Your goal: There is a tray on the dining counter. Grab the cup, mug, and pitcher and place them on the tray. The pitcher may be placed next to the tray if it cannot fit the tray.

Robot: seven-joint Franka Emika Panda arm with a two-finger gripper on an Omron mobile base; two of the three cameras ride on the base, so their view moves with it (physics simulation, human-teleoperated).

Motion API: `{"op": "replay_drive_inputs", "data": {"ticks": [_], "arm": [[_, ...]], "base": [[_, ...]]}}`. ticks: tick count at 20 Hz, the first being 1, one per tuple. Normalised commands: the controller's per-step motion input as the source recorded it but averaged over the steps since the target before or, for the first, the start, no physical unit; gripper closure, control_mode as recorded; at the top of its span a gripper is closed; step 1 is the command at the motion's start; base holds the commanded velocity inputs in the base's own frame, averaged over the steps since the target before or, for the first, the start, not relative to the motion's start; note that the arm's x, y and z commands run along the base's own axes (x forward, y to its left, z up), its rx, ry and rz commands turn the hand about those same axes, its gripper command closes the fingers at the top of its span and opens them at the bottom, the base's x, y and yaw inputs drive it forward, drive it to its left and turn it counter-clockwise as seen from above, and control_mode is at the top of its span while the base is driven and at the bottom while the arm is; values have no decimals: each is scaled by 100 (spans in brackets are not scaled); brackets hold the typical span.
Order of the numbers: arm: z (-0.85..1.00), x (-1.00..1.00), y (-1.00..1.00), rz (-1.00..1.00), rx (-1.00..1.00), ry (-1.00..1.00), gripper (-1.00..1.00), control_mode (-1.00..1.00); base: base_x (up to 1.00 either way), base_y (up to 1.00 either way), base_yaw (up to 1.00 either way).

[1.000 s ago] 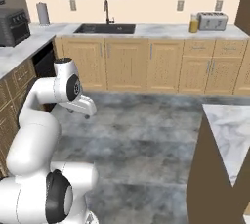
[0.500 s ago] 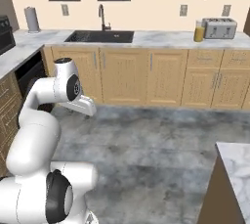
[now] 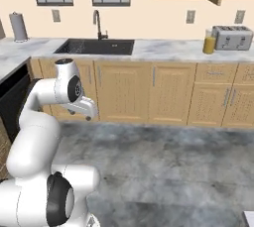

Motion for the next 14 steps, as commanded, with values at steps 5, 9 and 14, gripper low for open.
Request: {"op": "replay_drive_inputs", "data": {"ticks": [5, 9, 14], "arm": [[0, 0, 0, 0, 0, 0, -100, 100], [0, 0, 0, 0, 0, 0, -100, 100], [0, 0, 0, 0, 0, 0, -100, 100]], "base": [[100, -2, 1], [100, -14, 8], [100, -31, 10]]}}
